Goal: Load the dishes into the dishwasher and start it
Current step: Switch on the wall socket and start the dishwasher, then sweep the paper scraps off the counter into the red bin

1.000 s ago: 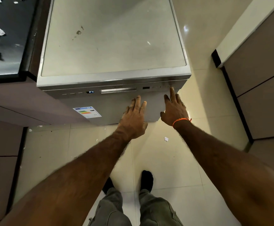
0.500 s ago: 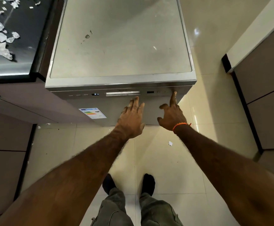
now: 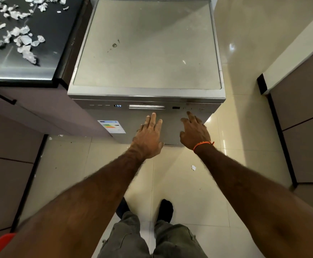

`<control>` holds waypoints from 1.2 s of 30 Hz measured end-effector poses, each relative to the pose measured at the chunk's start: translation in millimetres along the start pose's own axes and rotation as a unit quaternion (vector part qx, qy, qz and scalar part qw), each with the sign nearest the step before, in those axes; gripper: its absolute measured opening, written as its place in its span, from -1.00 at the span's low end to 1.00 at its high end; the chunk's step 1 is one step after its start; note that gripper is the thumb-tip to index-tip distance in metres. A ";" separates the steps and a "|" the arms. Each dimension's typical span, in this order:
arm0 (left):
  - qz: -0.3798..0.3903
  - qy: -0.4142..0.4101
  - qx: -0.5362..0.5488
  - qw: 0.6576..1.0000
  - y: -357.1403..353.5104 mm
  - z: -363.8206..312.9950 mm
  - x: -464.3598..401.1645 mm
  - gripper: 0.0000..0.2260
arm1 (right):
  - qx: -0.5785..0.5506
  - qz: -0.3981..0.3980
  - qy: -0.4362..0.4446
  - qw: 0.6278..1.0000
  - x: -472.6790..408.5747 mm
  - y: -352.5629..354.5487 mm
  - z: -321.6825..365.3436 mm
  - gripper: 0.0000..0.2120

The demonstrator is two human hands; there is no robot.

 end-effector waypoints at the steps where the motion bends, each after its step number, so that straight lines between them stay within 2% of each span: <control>1: -0.001 0.005 0.004 1.000 3.4 4.9 4.5 -0.18 | -0.003 -0.002 0.018 1.000 0.5 3.9 11.2 -0.50; 8: -0.001 0.070 0.085 0.994 44.2 65.7 52.3 -0.16 | -0.044 0.008 0.123 0.991 7.6 33.9 105.3 -0.46; 19: -0.123 0.200 0.170 0.957 110.7 214.4 129.9 -0.30 | -0.072 0.012 0.273 0.959 -15.1 54.5 276.6 -0.45; 23: -0.155 0.241 0.207 0.935 125.3 272.0 139.1 -0.30 | -0.078 -0.002 0.298 0.951 -47.0 58.3 329.0 -0.48; 36: -0.152 0.235 0.163 0.946 170.6 454.1 110.2 -0.29 | -0.071 -0.040 0.275 0.958 -170.2 37.2 467.2 -0.50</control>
Point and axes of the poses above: each hand's wrist, its own x-axis away from the middle knuckle, its own y-axis out of the back of the hand, z = x × y, the point moved 10 cm from there along -x, towards the middle knuckle, and after that the axes turned 5 degrees about y, right-handed, at the moved point
